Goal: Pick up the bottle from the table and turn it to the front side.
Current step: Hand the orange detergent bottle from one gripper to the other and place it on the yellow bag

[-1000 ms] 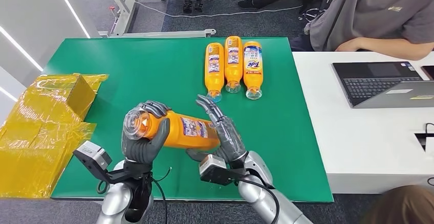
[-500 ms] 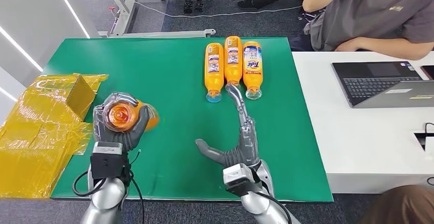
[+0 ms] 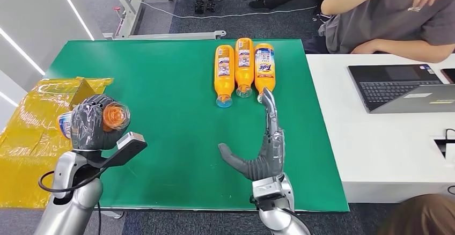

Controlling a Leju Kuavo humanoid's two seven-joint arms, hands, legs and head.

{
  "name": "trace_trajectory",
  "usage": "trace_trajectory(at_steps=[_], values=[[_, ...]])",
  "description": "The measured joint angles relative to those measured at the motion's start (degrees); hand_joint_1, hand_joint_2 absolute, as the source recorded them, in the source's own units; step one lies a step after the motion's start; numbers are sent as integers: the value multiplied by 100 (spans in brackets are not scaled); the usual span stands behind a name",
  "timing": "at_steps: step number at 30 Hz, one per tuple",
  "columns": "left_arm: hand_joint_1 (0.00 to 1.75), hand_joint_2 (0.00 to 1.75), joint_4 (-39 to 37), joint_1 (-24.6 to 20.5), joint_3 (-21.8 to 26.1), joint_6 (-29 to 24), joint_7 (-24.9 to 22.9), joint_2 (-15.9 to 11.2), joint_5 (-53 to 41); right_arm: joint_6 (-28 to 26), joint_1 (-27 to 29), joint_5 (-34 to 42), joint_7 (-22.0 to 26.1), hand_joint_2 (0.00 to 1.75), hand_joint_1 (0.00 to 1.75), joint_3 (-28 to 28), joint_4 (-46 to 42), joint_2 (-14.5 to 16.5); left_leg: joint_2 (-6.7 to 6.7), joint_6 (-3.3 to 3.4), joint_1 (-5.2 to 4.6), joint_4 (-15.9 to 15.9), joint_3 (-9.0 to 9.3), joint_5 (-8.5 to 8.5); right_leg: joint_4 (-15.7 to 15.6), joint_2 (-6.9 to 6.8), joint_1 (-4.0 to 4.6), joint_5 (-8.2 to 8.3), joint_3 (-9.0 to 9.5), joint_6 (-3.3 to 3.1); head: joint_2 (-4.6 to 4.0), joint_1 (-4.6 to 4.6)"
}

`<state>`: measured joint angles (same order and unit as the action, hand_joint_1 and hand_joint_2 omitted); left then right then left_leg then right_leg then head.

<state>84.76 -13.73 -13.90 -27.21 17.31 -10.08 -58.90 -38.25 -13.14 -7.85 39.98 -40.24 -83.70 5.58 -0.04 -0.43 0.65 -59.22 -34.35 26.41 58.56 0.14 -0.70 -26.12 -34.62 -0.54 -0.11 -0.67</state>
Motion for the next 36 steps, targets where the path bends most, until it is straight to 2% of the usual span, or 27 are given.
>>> trace_trajectory(at_steps=[5, 10, 16, 22, 28, 36], values=[[175, 175, -695, -306, -1, -2, -281, -527, -771, -120, 38, 203, 4, 175, 0, 0, -233, -57, 8, 0, 0, 0, 1, 0, 0, 7, 0, 1, -1, -1, 0, 0], [175, 175, -1450, -588, -16, 73, -247, -865, -1087, -154, 74, 284, 7, 175, 0, -2, -378, -110, 7, 0, 0, 0, 0, 0, 0, 7, 0, 0, -3, -1, 0, 1], [175, 175, -2717, -1255, -202, 505, -130, -1025, -1321, -167, 106, 328, 7, 175, 0, -2, -557, -125, 8, -1, 0, 0, 0, -1, 0, 7, 0, 4, -3, -4, 0, 1], [175, 175, -3891, -1864, -518, 1285, 585, -1346, -1043, 57, 126, 103, 7, 175, 0, 15, -662, -139, 32, -4, 1, 0, 1, 0, 4, 33, 0, 6, -9, -7, 0, 1], [175, 175, -4596, -2183, -781, 1961, 1015, -1660, -877, 220, 128, 51, 7, 175, 0, 106, -714, -145, 29, -5, 3, 0, -3, 1, 4, 32, 0, 4, -16, -8, 0, 2], [175, 175, -5223, -2627, -1234, 2515, 1213, -1666, -912, 144, 164, 8, 7, 175, 0, 142, -732, -145, 26, -5, 1, -1, -4, 1, 3, 30, 0, 6, -14, -7, 0, 2]])
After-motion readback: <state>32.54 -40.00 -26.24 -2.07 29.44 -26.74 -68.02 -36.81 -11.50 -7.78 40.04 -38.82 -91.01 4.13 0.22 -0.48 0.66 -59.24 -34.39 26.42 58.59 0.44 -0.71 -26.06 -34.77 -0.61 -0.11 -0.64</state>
